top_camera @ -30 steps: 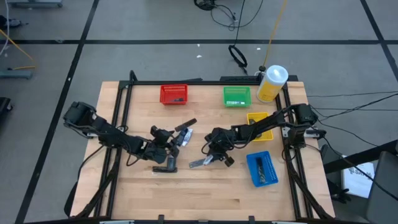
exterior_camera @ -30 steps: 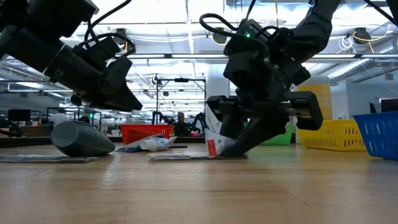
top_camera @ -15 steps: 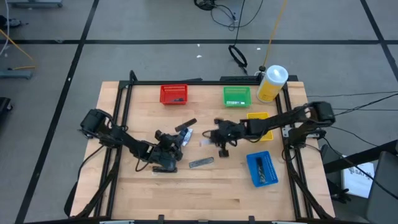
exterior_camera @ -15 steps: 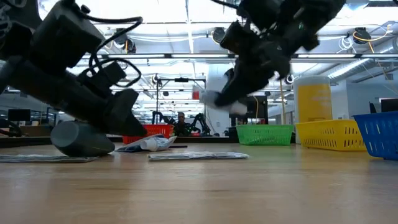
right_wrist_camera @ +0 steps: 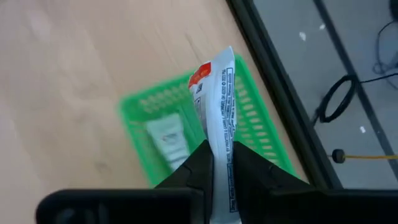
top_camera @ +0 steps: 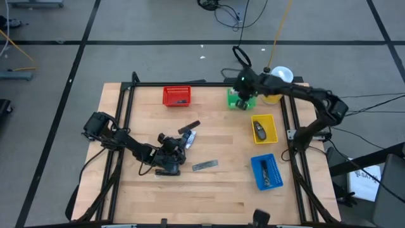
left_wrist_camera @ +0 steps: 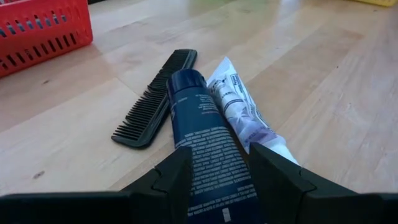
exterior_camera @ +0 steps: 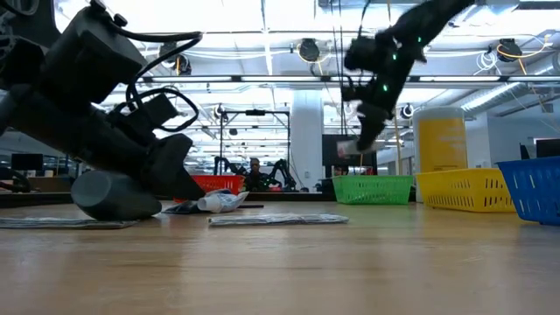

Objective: Pick & Place Travel size toiletries
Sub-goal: Put the white toothpaste into the green bin

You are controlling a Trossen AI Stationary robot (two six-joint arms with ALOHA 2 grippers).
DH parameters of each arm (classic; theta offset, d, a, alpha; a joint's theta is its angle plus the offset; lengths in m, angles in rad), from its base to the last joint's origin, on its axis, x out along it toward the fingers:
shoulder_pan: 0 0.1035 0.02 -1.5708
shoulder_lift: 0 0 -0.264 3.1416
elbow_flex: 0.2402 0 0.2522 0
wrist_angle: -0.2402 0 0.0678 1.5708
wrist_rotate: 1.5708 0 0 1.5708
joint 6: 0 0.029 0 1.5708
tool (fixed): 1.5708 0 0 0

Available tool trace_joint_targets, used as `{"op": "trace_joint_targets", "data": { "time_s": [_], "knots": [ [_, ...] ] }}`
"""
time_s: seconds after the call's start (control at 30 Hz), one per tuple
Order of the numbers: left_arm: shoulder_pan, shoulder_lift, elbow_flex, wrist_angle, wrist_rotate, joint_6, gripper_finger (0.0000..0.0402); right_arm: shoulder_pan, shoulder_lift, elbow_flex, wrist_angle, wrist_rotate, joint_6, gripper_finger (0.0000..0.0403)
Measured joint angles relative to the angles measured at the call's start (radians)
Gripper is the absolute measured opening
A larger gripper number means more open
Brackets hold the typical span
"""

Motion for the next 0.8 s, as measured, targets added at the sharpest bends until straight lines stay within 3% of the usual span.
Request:
{"op": "trace_joint_targets", "data": {
  "time_s": [0.27,0.53,0.8],
  "knots": [
    [0.000,0.000,0.000,0.000,0.000,0.000,0.0157,-0.103,0.160,0.001,0.011,-0.088,-0.190,0.0038],
    [0.000,0.000,0.000,0.005,0.001,0.000,0.0156,-0.119,0.247,0.000,0.024,-0.090,-0.227,0.0042],
    [0.000,0.000,0.000,0.052,0.051,0.025,0.0156,-0.119,0.247,0.000,0.022,-0.089,-0.222,0.0111]
  ]
}}
